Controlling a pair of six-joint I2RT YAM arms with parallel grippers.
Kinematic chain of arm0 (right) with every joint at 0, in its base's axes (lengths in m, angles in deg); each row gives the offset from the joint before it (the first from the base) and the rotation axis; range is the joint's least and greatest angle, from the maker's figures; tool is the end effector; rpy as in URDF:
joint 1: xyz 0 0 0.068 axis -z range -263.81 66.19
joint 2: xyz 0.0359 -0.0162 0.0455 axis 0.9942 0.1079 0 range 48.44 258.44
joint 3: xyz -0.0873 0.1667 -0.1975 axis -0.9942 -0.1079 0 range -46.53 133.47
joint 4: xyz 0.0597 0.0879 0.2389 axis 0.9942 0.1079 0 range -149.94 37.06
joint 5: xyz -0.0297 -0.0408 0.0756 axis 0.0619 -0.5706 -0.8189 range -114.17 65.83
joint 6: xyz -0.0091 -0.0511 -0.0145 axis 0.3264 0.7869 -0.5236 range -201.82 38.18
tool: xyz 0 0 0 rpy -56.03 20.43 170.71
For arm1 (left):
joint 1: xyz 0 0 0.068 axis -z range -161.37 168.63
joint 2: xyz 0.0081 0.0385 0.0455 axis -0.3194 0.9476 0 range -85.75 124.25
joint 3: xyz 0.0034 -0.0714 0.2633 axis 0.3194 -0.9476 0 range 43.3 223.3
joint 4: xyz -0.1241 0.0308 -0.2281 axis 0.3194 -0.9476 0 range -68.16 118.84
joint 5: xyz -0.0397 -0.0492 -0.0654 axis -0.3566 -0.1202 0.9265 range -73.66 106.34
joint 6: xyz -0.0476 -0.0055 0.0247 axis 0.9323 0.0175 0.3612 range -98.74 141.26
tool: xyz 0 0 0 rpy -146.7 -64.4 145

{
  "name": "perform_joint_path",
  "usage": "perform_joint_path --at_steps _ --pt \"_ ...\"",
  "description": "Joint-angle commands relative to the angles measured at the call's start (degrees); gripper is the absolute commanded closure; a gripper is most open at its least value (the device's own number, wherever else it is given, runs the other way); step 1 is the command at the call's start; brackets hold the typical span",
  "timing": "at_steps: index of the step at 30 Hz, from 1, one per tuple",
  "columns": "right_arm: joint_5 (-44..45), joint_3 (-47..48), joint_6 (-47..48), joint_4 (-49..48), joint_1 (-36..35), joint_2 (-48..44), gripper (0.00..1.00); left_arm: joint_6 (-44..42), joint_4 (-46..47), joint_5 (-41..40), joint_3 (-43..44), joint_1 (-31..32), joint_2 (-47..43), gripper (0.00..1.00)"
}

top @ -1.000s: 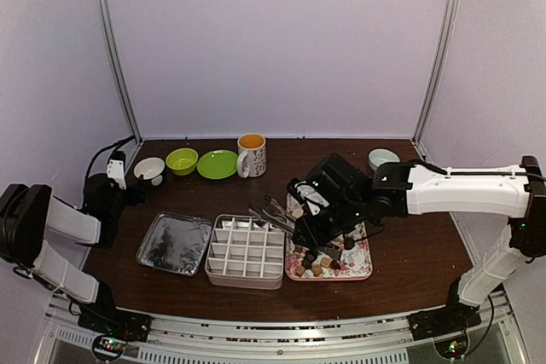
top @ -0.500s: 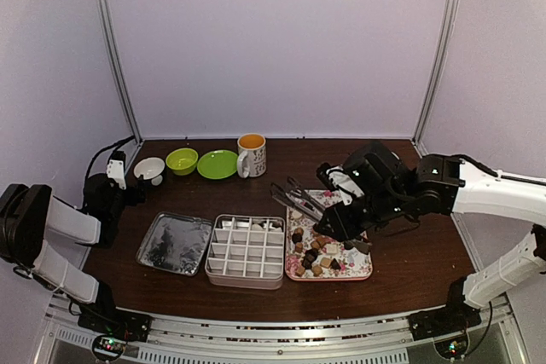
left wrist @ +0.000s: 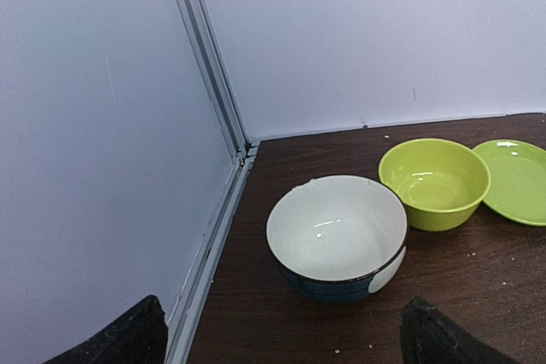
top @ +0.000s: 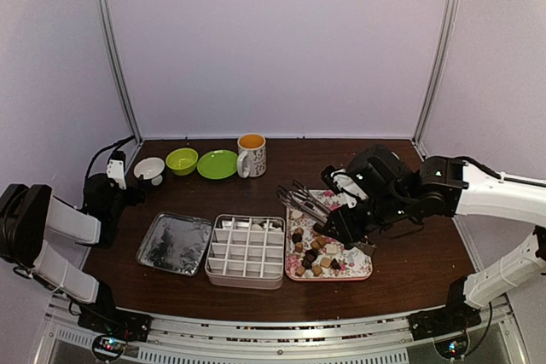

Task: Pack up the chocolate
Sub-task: Place the fake chocolate in the empty pocket of the box, then pick up the fake chocolate from the plate.

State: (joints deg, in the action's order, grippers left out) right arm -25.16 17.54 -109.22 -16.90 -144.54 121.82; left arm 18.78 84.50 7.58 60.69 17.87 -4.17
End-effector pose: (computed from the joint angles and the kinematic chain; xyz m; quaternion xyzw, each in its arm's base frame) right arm 0.1279 0.2297 0.2992 -0.2741 0.9059 0.2303 0.2261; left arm 0.2499 0.0087 0.1640 -0.0385 0.7562 0.0762 0.6487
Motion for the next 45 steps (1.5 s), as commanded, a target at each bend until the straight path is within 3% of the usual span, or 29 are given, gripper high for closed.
perform_joint_path --at_steps 1,15,35,45 --pt "1.77 -1.10 -0.70 -0.28 0.01 -2.04 0.62 0.37 3.03 -0.12 1.26 -0.36 0.07 0.02" --pt "3.16 -1.77 -1.67 3.48 0.13 -7.19 0.63 0.37 2.99 -0.12 1.25 -0.36 0.06 0.02" --pt "-2.44 -13.22 -7.46 24.87 0.09 -19.51 0.61 0.37 3.04 -0.09 1.25 -0.39 0.07 0.02" --pt "2.18 -16.01 -10.71 23.02 0.69 -18.03 0.59 0.37 3.02 -0.09 1.25 -0.38 0.03 0.02"
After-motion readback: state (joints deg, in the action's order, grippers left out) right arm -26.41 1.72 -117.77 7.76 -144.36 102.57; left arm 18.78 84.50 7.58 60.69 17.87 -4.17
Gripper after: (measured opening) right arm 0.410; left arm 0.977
